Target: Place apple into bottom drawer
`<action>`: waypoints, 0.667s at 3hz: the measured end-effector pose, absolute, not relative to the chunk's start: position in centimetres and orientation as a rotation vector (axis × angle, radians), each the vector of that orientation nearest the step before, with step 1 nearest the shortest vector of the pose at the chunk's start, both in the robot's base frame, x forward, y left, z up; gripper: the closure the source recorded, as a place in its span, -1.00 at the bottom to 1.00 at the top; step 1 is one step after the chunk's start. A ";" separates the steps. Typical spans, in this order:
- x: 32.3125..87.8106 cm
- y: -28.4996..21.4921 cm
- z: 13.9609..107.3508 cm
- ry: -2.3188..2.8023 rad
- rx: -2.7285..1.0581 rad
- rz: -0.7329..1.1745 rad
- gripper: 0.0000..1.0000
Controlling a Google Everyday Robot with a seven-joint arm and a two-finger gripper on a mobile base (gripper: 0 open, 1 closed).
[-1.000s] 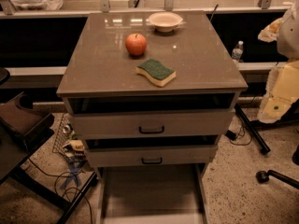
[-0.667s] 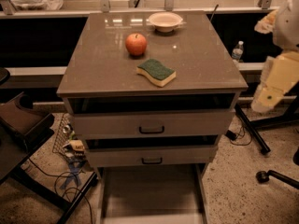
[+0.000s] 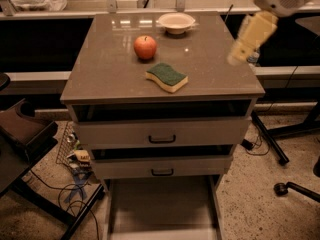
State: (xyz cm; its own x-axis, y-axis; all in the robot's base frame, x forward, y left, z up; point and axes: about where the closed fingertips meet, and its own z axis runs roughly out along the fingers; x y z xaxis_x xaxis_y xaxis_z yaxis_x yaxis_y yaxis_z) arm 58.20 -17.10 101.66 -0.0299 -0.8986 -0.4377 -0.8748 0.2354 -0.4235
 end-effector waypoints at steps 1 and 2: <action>65.2 -13.3 102.3 1.726 -1.517 0.131 -1.00; 66.9 -13.4 104.5 1.670 -1.462 0.149 -1.00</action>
Offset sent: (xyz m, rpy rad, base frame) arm 0.0663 0.0355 0.0052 0.2039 -0.0537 0.0618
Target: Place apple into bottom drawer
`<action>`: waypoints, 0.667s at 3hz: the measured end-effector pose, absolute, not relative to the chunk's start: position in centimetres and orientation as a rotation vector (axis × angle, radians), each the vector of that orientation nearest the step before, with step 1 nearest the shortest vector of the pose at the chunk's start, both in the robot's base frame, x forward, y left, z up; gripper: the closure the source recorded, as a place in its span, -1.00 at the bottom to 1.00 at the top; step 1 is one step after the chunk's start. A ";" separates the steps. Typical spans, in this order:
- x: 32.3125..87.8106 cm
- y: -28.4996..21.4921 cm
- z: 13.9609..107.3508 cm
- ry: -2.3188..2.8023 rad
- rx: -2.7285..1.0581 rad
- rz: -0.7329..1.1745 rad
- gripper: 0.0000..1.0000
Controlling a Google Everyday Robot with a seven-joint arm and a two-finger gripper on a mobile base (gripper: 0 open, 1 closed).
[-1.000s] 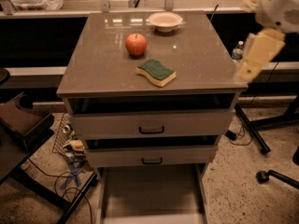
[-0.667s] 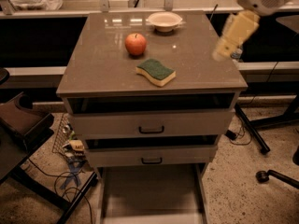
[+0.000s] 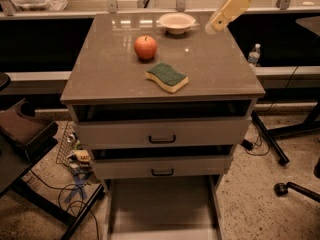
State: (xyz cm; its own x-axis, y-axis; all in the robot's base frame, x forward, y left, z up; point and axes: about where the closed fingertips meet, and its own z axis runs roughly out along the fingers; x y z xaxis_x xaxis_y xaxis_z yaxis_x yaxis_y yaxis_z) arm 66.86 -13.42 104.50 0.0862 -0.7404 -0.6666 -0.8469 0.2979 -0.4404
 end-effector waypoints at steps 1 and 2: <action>66.8 -13.4 104.7 1.669 -1.463 0.144 -1.00; 69.9 -11.4 101.4 1.676 -1.437 0.211 -1.00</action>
Offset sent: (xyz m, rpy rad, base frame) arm 0.0601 0.0361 -0.0562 0.1156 0.0441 0.0176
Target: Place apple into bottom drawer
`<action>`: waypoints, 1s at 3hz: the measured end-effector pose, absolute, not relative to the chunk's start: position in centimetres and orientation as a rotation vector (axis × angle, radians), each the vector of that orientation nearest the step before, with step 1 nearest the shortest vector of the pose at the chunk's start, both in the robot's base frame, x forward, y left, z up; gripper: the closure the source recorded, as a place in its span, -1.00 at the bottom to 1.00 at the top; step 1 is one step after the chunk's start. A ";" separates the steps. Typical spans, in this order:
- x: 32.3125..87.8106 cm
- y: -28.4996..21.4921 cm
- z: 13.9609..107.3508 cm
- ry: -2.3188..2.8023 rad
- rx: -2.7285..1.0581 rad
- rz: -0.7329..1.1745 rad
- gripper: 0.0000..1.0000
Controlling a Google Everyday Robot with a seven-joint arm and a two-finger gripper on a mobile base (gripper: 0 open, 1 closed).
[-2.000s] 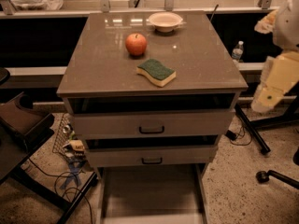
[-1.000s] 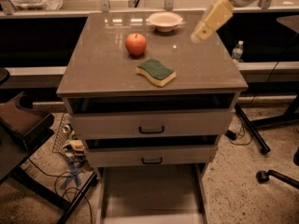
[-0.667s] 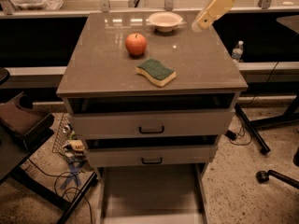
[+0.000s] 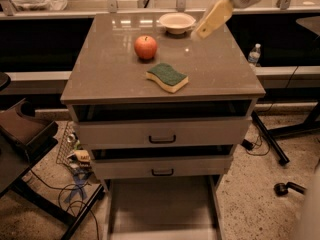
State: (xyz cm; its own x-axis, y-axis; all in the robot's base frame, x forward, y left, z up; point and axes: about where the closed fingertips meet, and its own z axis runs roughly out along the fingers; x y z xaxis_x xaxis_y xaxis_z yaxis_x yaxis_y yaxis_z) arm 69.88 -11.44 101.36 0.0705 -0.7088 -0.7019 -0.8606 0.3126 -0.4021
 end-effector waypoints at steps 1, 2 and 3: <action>73.9 -8.2 96.2 1.745 -1.420 0.249 -1.00; 76.9 -5.3 91.0 1.836 -1.399 0.299 -1.00; 78.6 -3.1 88.2 1.890 -1.370 0.356 -1.00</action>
Offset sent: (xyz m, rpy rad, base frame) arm 0.1056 0.0917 -0.1580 0.0076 0.2537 -0.1041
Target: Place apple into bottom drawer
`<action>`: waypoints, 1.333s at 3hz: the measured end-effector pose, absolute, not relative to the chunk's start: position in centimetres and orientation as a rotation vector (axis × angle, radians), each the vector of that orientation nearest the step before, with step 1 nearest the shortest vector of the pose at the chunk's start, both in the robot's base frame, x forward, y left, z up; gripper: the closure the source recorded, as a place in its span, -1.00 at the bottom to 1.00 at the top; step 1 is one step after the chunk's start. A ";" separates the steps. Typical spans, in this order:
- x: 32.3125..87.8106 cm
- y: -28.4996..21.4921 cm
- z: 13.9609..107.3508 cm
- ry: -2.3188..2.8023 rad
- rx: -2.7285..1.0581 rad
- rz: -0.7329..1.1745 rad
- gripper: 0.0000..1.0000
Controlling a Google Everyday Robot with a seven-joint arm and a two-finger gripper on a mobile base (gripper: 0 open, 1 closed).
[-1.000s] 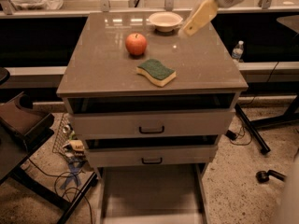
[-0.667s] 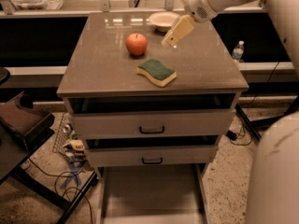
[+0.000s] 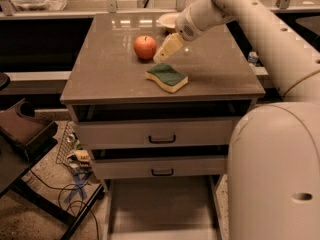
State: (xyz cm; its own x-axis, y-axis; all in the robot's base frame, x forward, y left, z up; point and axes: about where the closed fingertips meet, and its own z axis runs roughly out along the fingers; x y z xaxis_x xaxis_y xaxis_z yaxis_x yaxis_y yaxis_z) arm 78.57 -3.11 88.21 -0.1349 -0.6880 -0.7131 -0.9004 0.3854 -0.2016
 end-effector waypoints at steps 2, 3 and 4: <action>80.4 0.3 86.4 1.923 -1.309 0.456 -1.00; 81.1 2.0 85.8 1.916 -1.284 0.506 -1.00; 81.8 3.1 84.6 1.907 -1.241 0.567 -1.00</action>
Offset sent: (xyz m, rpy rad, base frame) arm 0.0328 0.0528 -0.0136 0.1301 0.0785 -0.0261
